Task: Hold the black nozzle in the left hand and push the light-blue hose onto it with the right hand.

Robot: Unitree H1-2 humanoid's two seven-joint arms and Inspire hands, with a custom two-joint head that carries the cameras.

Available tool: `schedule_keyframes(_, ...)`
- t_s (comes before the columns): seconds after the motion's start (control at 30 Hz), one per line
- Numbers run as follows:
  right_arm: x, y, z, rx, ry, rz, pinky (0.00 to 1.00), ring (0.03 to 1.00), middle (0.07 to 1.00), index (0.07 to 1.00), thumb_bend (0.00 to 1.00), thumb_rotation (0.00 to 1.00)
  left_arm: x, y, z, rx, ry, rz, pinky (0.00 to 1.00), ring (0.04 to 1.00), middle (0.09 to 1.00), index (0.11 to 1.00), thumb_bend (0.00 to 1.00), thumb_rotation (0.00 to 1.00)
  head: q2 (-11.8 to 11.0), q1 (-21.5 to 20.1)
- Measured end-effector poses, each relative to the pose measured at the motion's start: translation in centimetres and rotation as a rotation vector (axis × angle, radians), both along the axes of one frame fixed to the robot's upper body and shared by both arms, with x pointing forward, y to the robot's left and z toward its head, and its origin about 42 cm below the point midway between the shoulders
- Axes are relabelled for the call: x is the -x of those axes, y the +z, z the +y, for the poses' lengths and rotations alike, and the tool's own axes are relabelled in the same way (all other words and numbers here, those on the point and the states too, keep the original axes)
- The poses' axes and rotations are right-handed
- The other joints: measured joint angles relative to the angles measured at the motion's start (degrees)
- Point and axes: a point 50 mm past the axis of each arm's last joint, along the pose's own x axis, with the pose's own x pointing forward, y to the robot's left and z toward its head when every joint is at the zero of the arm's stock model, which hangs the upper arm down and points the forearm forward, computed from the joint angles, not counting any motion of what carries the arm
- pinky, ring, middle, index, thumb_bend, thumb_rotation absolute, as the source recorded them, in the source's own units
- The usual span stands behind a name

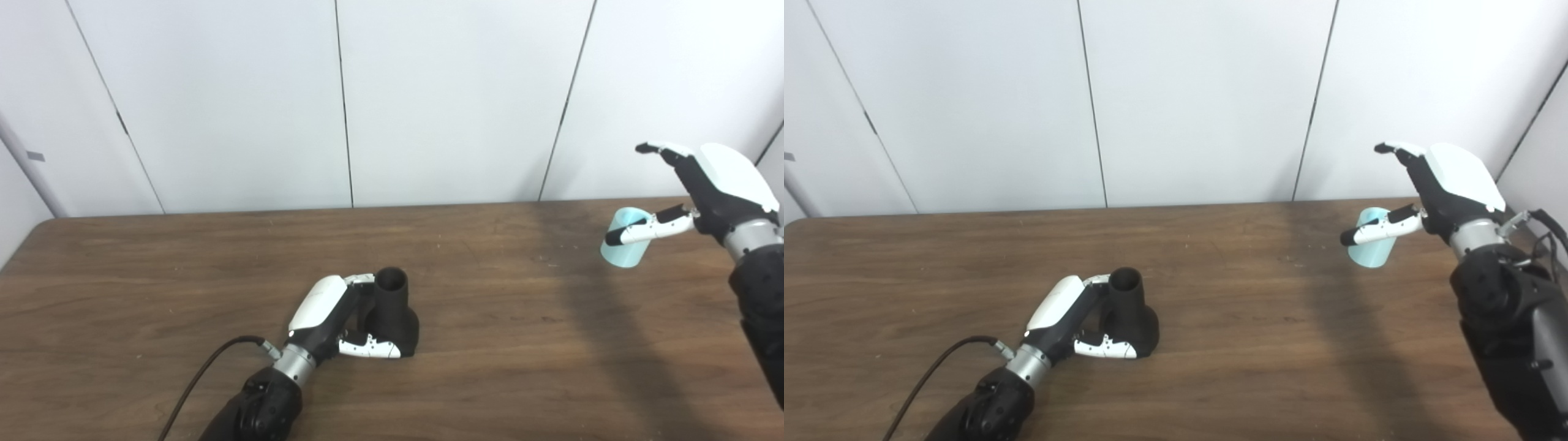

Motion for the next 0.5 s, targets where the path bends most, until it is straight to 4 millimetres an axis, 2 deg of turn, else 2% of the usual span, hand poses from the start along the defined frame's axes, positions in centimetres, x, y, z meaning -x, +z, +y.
schedule_keyframes(0.13,-1.2,-0.5,-0.6,0.004,-0.02,0.08,1.0,0.933,0.942,0.872,1.0,0.31,0.0,0.0,0.0,0.0,0.0,0.0,0.89,0.845,0.758,0.457,0.72,0.46,-0.09,-0.09)
schedule_keyframes(0.2,-1.8,-0.9,-0.9,-0.002,-0.029,0.112,1.0,0.944,0.945,0.868,1.0,0.25,0.0,0.0,0.0,0.0,-0.001,-0.001,0.89,0.846,0.759,0.454,0.72,0.46,-0.09,-0.09)
schedule_keyframes(0.3,-2.6,-1.7,-1.6,-0.012,-0.057,0.135,0.98,0.962,0.944,0.865,1.0,0.27,0.0,0.0,0.0,0.0,-0.001,-0.001,0.89,0.846,0.758,0.451,0.72,0.46,0.09,0.7)
schedule_keyframes(0.5,-4.6,-4.5,-2.4,0.018,-0.111,0.245,0.71,0.923,0.936,0.865,1.0,0.27,0.0,0.0,0.0,0.0,-0.001,-0.002,0.89,0.847,0.758,0.453,0.72,0.46,0.09,0.7)
